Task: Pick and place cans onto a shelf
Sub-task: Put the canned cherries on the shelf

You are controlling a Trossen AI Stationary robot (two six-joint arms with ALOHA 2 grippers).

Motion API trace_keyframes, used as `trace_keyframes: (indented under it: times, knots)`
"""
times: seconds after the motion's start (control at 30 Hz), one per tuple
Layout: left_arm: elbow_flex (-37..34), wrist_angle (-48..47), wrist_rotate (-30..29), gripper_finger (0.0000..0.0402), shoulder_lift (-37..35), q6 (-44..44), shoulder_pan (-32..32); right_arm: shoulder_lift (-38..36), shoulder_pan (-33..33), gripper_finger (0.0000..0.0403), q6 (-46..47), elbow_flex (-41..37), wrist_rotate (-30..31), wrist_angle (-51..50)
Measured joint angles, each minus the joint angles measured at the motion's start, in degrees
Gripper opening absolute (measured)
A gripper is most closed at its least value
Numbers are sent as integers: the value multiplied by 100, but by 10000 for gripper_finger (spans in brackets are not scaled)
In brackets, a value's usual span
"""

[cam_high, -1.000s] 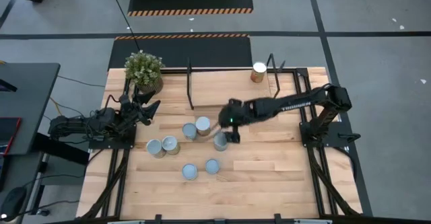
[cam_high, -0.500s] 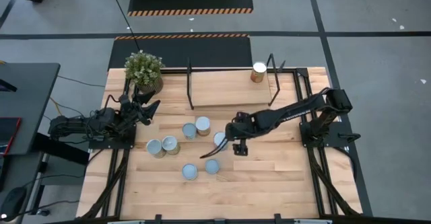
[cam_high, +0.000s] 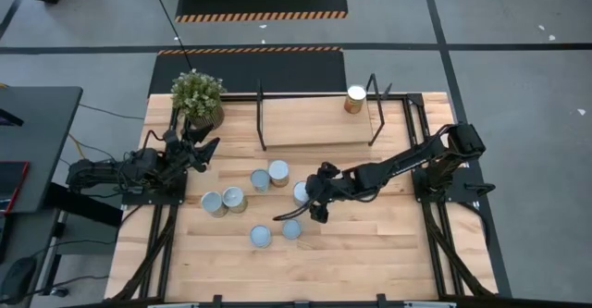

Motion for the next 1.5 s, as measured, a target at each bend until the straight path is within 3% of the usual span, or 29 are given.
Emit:
trace_keyframes:
  times: [0.33, 0.57, 0.73, 1.0, 1.17, 1.33, 1.5]
  knots:
    - [2, 9, 4, 396, 0, -2, 2, 319, -97, 381, -122, -240, -8, 990]
    - [0, 89, 74, 396, 76, -1, 0, 829, -181, 380, -447, 60, -74, 1103]
    - [1, 135, 104, 396, 103, 0, 1, 804, -296, 366, -623, 159, -277, 1030]
    - [2, 131, 105, 396, 111, 44, 0, 175, -745, 305, -1208, 170, -801, 245]
    - [0, 131, 105, 396, 111, 48, 0, -485, -1089, 306, -2044, 169, -935, -662]
    - [2, 131, 105, 396, 111, 47, 0, -1430, -1630, 332, -3251, 168, -953, -1553]
    - [0, 137, 105, 396, 111, 48, 0, -2082, -2489, 324, -4109, 27, -995, -1683]
